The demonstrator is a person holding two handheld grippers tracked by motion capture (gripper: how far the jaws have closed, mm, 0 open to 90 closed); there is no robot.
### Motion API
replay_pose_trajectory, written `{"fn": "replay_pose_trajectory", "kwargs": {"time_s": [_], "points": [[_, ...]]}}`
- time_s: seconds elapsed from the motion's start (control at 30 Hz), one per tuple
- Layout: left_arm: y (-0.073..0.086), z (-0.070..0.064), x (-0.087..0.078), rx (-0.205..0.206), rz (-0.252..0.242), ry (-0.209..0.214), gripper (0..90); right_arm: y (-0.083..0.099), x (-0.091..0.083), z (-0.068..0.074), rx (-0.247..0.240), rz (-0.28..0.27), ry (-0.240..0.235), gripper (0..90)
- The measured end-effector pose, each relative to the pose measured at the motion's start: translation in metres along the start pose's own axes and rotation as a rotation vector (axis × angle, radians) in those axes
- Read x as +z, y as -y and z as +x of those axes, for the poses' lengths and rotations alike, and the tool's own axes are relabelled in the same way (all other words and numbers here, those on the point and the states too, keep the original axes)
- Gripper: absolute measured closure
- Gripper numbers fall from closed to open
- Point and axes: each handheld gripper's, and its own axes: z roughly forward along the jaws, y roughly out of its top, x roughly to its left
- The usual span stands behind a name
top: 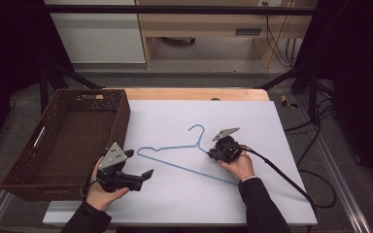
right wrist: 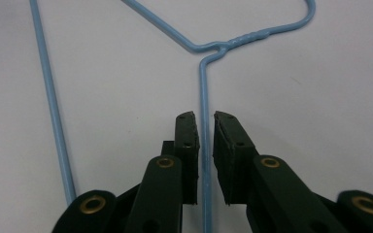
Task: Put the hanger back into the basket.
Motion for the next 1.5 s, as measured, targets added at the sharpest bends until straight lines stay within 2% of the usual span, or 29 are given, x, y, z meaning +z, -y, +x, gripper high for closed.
{"fn": "replay_pose_trajectory", "kwargs": {"time_s": [0.13, 0.17, 0.4, 0.57, 0.73, 0.87, 0.9, 1.0, 1.07, 1.2, 1.23, 1.3, 1.37, 1.4, 1.43, 1.5], "points": [[0.000, 0.000, 0.000, 0.002, -0.001, 0.001, 6.7, 0.000, 0.007, 0.002, -0.006, 0.022, 0.005, 78.5], [0.000, 0.000, -0.001, 0.003, -0.001, 0.001, 6.6, 0.000, 0.008, 0.002, 0.024, 0.027, 0.004, 81.1], [0.000, 0.000, 0.000, 0.000, 0.001, 0.000, 6.7, -0.002, 0.008, 0.002, 0.024, 0.052, 0.015, 87.1], [0.000, -0.001, 0.002, 0.007, 0.007, 0.003, 6.7, -0.002, 0.007, 0.001, 0.017, 0.052, 0.005, 87.5], [-0.002, -0.001, 0.002, 0.008, 0.008, 0.005, 6.8, -0.001, 0.007, 0.000, -0.011, 0.039, 0.001, 87.6], [-0.005, -0.005, 0.005, 0.019, 0.010, 0.009, 6.8, -0.003, 0.000, 0.002, -0.020, 0.010, -0.010, 87.7], [-0.008, -0.007, 0.007, 0.031, 0.016, 0.010, 6.8, -0.004, -0.005, 0.002, -0.036, -0.007, -0.007, 87.7], [-0.012, -0.008, 0.010, 0.041, 0.021, 0.014, 6.7, -0.005, -0.010, 0.003, -0.036, -0.016, -0.010, 87.7], [-0.018, -0.011, 0.016, 0.052, 0.025, 0.019, 6.7, -0.006, -0.015, 0.003, -0.060, -0.047, -0.007, 87.7], [-0.025, -0.012, 0.024, 0.054, 0.030, 0.030, 6.6, -0.007, -0.020, 0.005, -0.072, -0.067, -0.005, 87.7], [-0.029, -0.013, 0.032, 0.061, 0.042, 0.038, 6.6, -0.007, -0.021, 0.005, -0.075, -0.068, -0.003, 87.7], [-0.031, -0.014, 0.036, 0.060, 0.045, 0.039, 6.6, -0.007, -0.022, 0.005, -0.078, -0.071, -0.005, 87.7], [-0.036, -0.016, 0.050, 0.069, 0.062, 0.048, 6.7, -0.008, -0.024, 0.006, -0.087, -0.074, -0.006, 87.7], [-0.036, -0.016, 0.050, 0.069, 0.062, 0.048, 6.7, -0.008, -0.025, 0.006, -0.087, -0.077, -0.008, 87.7], [-0.039, -0.017, 0.059, 0.077, 0.077, 0.052, 6.7, -0.009, -0.026, 0.007, -0.081, -0.079, -0.004, 87.7], [-0.042, -0.015, 0.067, 0.071, 0.089, 0.056, 7.2, -0.009, -0.028, 0.008, -0.092, -0.086, -0.006, 87.7]]}}
